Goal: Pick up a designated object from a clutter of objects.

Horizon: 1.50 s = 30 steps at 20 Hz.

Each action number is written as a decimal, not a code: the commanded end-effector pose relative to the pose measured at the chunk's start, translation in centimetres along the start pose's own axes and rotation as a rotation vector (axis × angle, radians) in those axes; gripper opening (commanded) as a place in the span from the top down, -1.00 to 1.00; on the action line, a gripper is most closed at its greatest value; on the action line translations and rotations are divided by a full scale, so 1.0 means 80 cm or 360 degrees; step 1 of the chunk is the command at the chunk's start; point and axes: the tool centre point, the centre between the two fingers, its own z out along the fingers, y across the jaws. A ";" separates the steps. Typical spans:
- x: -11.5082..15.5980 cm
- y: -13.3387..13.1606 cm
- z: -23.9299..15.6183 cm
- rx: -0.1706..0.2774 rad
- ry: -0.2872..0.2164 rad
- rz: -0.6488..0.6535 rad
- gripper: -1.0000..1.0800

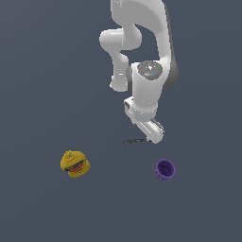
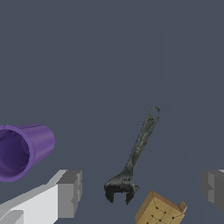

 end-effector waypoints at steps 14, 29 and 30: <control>-0.037 0.021 0.082 -0.0041 0.0025 0.0569 -0.92; -0.053 0.036 0.117 -0.0056 0.0050 0.0835 -0.92; -0.053 0.036 0.118 -0.0056 0.0050 0.0838 -0.92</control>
